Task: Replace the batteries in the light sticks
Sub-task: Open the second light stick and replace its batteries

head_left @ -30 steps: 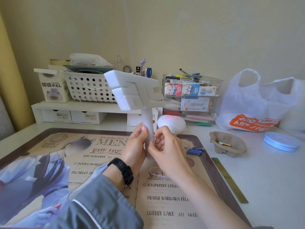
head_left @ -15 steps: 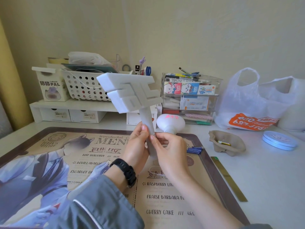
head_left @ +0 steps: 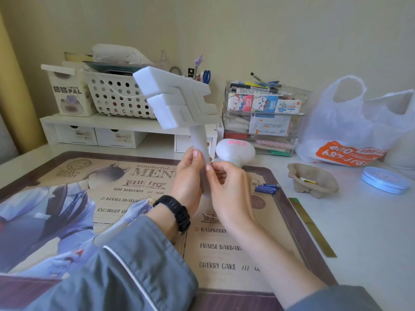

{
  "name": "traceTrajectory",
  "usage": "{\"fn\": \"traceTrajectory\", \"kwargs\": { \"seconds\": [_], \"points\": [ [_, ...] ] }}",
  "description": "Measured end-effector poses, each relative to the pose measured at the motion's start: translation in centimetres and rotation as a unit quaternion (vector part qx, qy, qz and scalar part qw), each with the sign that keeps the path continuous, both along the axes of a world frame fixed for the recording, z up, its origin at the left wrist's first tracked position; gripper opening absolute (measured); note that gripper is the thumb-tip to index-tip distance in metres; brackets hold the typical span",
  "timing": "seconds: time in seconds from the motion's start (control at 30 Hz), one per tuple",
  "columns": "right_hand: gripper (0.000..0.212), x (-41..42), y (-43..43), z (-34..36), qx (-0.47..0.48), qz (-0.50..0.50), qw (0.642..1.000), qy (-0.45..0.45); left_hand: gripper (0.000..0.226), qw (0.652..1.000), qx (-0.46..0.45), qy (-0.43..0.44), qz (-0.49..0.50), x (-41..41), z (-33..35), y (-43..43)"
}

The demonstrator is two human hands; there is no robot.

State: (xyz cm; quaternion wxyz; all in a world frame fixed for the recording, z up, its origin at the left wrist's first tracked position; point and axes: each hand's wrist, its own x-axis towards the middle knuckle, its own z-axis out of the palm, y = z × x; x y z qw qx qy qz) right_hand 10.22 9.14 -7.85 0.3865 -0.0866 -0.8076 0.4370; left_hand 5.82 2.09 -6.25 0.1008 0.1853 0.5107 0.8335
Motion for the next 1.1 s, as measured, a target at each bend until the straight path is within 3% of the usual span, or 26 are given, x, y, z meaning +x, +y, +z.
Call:
{"fn": "traceTrajectory", "kwargs": {
  "seconds": [0.47,0.73,0.9,1.1],
  "points": [
    [0.007,-0.5,0.0,-0.1,-0.042,-0.009,0.999,-0.033,0.028,1.000,-0.020,0.003,0.018,-0.5,-0.5,0.4],
    [0.020,-0.4,1.1,0.0,0.084,0.054,0.987,-0.129,0.025,0.998,-0.051,0.045,0.000,-1.0,-0.6,0.1],
    [0.022,0.1,1.5,-0.1,0.104,0.103,0.974,-0.173,0.026,0.995,-0.081,0.061,-0.017,-1.1,-0.9,-0.1],
    [0.029,0.0,0.8,-0.7,0.132,0.059,0.975,-0.172,0.028,0.996,-0.074,0.043,-0.017,-1.3,-1.2,0.0]
  ]
}}
